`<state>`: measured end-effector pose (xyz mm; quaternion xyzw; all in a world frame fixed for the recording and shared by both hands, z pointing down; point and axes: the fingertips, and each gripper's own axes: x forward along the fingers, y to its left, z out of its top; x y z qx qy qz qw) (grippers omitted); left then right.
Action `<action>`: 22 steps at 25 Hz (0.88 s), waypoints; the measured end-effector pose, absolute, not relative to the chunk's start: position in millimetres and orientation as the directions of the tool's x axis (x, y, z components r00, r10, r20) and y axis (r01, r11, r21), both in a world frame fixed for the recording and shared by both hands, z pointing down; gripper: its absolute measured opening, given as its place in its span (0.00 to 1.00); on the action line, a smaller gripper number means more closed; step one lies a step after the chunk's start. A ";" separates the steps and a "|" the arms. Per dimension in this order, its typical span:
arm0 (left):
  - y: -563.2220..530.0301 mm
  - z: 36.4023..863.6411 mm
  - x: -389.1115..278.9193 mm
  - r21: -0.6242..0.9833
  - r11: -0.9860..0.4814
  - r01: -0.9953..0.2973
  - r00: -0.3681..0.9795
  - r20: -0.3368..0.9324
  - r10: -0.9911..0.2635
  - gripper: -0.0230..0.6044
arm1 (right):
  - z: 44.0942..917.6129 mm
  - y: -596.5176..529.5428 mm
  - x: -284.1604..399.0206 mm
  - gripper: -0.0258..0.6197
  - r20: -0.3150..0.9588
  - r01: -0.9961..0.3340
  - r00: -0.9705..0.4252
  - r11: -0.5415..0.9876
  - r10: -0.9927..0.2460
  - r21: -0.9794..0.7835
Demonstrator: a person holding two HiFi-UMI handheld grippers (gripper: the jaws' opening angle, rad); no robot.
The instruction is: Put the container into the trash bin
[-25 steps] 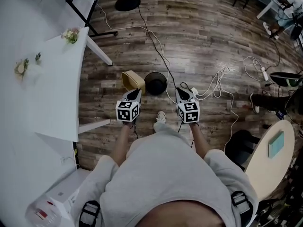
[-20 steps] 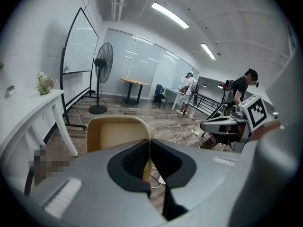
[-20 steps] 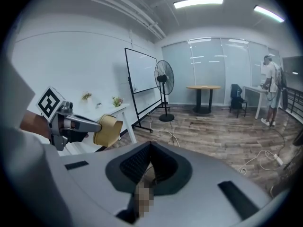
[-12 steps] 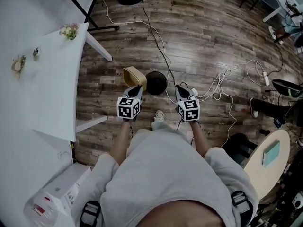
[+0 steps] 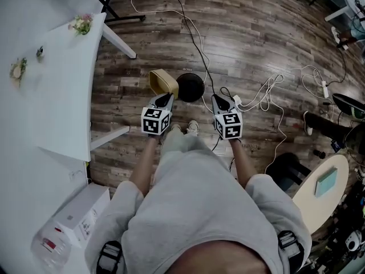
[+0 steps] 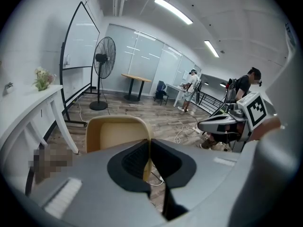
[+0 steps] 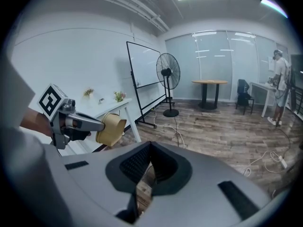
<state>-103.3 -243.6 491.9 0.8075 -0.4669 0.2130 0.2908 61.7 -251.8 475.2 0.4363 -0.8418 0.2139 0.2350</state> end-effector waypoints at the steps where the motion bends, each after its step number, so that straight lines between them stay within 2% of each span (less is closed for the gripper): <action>1: -244.5 494.1 -103.3 0.272 -0.400 -0.875 0.478 0.618 -0.625 0.08 | 477.9 -251.8 60.6 0.06 0.587 -0.836 -0.507 0.526 -0.632 -0.156; 13: -265.6 525.7 -95.3 0.316 -0.450 -0.835 0.541 0.621 -0.568 0.08 | 506.5 -254.9 46.5 0.06 0.622 -0.852 -0.483 0.495 -0.617 -0.171; 22: -246.6 579.5 -89.7 0.366 -0.434 -0.823 0.560 0.649 -0.514 0.08 | 555.5 -241.1 38.7 0.06 0.662 -0.848 -0.485 0.491 -0.572 -0.198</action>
